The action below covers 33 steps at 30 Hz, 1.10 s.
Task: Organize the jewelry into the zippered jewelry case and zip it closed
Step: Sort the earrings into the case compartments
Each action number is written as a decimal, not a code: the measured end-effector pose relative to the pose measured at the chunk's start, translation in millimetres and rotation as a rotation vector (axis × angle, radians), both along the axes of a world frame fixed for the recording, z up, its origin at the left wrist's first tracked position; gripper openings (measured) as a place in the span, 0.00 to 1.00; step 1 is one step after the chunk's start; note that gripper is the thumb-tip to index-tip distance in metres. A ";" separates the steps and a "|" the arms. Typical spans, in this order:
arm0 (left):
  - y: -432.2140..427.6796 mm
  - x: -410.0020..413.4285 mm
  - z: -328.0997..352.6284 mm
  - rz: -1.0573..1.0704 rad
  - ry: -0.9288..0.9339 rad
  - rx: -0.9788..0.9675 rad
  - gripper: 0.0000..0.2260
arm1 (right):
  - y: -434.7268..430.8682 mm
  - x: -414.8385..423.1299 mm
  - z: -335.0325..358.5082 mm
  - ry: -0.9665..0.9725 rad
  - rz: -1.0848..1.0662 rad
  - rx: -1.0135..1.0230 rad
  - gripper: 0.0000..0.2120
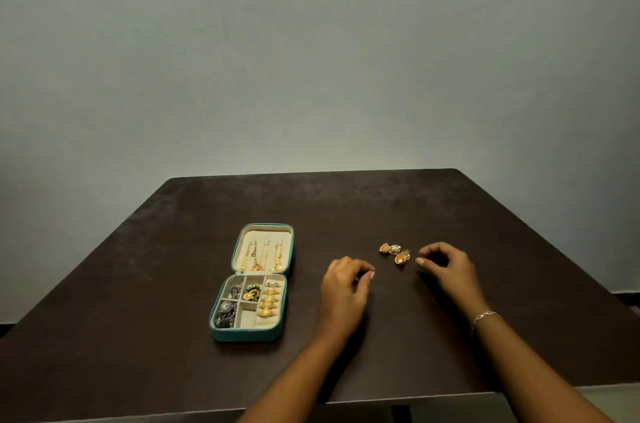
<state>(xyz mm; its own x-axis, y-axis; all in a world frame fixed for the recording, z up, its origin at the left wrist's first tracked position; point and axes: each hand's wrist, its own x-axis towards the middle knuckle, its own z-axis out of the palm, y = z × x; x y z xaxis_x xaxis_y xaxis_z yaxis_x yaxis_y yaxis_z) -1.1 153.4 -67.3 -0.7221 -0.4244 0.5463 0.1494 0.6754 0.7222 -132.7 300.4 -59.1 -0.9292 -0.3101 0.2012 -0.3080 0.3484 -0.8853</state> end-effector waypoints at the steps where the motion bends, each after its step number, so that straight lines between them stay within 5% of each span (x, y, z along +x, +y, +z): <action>1: 1.3 -4.9 -3.5 0.003 -0.021 -0.013 0.07 | -4.0 -2.4 -1.4 0.007 0.009 0.018 0.06; 9: 4.6 -50.9 -12.9 0.058 -0.053 -0.164 0.04 | -17.6 -24.1 -13.9 0.152 0.036 0.146 0.14; 15: 1.6 -84.3 -0.2 0.008 -0.160 -0.231 0.08 | -21.9 -30.0 -19.0 0.154 0.061 0.163 0.11; 24: 0.4 -121.7 14.8 -0.024 -0.585 -0.457 0.11 | -21.9 -29.9 -19.6 0.168 0.025 0.257 0.07; 30: 2.3 -114.4 11.5 0.010 -0.502 -0.380 0.06 | -20.6 -29.6 -19.7 0.168 0.013 0.257 0.10; 33: 3.5 -103.3 9.2 0.019 -0.449 -0.152 0.04 | -18.3 -30.2 -20.4 0.147 0.015 0.214 0.09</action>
